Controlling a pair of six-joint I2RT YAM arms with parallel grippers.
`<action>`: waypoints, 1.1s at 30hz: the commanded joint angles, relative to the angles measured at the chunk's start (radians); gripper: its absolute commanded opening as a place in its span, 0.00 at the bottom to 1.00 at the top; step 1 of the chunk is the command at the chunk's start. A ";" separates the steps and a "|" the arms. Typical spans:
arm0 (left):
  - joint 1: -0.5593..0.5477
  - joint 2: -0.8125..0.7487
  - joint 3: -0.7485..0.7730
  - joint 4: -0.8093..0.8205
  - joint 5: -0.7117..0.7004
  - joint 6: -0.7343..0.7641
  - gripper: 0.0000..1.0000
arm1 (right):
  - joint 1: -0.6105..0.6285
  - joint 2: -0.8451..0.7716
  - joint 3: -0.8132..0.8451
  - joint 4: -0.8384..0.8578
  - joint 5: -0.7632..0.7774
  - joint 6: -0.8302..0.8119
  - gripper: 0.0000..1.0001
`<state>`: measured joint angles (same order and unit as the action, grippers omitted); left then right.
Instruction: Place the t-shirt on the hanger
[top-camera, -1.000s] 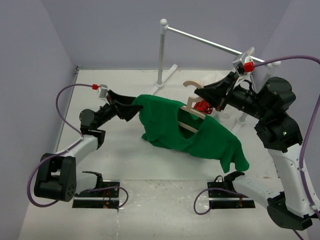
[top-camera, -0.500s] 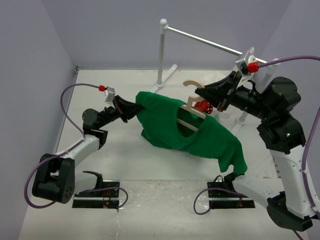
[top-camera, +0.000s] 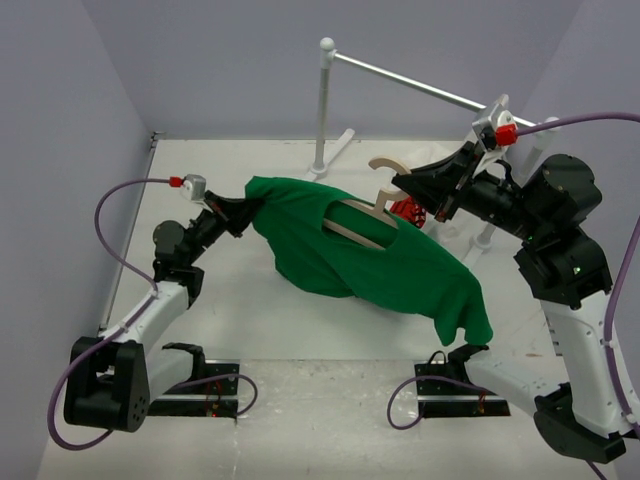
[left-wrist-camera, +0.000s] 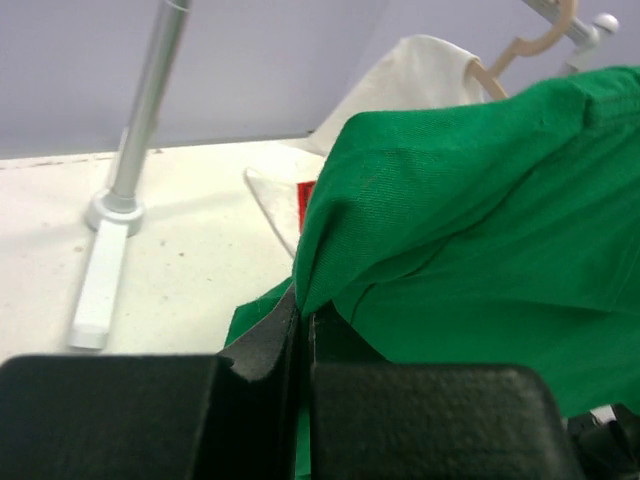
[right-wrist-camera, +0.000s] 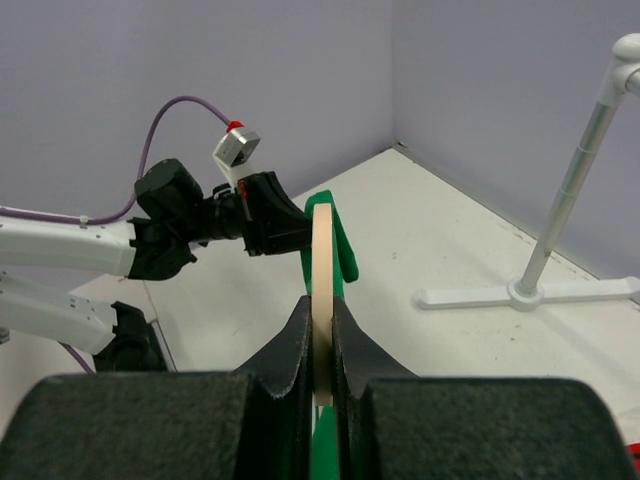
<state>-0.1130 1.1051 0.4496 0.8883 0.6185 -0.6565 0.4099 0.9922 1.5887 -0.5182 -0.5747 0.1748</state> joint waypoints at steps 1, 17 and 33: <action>0.029 -0.033 0.024 -0.127 -0.156 -0.011 0.00 | -0.003 -0.024 0.013 0.035 -0.017 -0.009 0.00; -0.011 -0.241 0.368 -0.298 0.110 0.040 0.76 | 0.071 0.072 -0.080 0.137 0.015 -0.070 0.00; -0.397 0.015 0.615 -0.386 0.516 0.146 0.65 | 0.187 0.075 -0.231 0.496 -0.191 -0.037 0.00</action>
<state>-0.4606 1.0907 1.0106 0.5294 1.0402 -0.5321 0.5949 1.0847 1.3571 -0.1972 -0.6736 0.1140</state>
